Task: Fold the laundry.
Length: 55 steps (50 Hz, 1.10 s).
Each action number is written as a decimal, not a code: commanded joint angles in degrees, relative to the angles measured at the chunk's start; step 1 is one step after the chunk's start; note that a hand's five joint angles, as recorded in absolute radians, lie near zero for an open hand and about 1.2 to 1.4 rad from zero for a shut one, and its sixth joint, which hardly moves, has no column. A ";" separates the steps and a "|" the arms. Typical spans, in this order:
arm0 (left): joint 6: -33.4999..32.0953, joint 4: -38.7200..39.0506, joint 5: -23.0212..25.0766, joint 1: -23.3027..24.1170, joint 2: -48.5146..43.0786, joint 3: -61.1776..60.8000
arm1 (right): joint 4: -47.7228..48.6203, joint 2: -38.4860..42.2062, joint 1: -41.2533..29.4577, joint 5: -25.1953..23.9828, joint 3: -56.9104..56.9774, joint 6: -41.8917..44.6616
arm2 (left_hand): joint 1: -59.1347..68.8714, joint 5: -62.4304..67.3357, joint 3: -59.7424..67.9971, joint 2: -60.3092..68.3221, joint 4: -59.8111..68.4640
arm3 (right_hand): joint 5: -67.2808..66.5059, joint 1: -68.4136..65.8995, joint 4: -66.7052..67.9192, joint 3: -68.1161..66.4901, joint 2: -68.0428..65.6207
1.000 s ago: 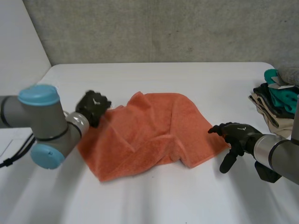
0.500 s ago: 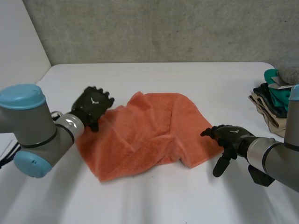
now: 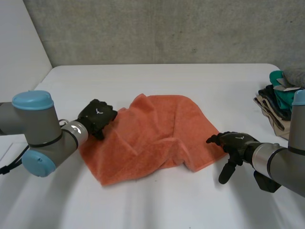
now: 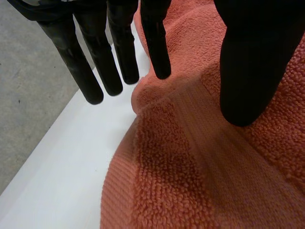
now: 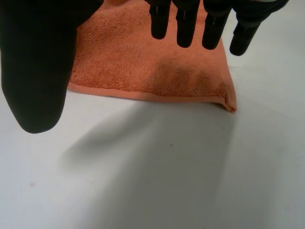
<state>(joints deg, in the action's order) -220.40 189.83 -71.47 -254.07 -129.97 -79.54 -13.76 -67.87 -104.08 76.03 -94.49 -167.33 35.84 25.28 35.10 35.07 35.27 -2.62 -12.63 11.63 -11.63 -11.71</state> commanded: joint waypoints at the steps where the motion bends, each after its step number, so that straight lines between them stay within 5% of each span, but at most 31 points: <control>1: -0.03 0.02 -0.16 -0.29 -0.81 0.17 | 0.05 -0.07 0.02 0.09 0.01 -0.01 | 27.82 28.38 28.56 28.59 28.39 | 2.62 2.63 -1.63 1.63 1.71; 8: -1.08 -0.60 -0.95 -0.20 -1.16 0.17 | -0.12 -0.42 0.46 0.00 0.27 -0.01 | 32.74 33.30 33.48 33.51 33.31 | 2.62 2.63 -1.63 1.63 1.71; 14: -0.99 -0.42 -2.17 -0.11 2.08 0.96 | -0.21 -0.94 0.90 -0.17 0.45 -0.01 | -8.10 -7.55 -7.36 -7.34 -7.53 | 2.62 2.63 -1.63 1.63 1.71; 24: 0.24 -0.33 -2.27 1.64 3.32 0.00 | -0.21 -1.30 0.81 -0.26 0.18 -0.01 | -9.15 -8.59 -8.40 -8.38 -8.57 | 2.62 2.63 -1.63 1.63 1.71; 37: -1.08 -0.42 -2.53 2.08 -1.25 0.34 | -0.21 -1.03 1.34 -0.26 0.44 -0.01 | 1.77 2.32 2.51 2.53 2.34 | 2.62 2.63 -1.63 1.63 1.71; 42: -1.08 -0.51 -3.41 2.17 -1.34 1.14 | -0.21 -0.77 1.51 -0.26 0.53 0.08 | 44.14 44.69 44.88 44.90 44.71 | 2.62 2.63 -1.63 1.63 1.71; 55: 3.49 2.21 -6.66 1.47 15.08 -1.93 | -0.74 -0.33 -0.15 -0.44 2.20 -0.09 | 44.16 44.72 44.90 44.93 44.73 | 2.62 2.63 -1.63 1.63 1.71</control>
<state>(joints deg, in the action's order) -219.02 190.96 -78.21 -252.10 -122.04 -79.26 -13.98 -68.73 -102.66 75.68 -93.36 -167.00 66.14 56.14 68.05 68.29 68.46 -2.62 -12.63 11.63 -11.64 -11.71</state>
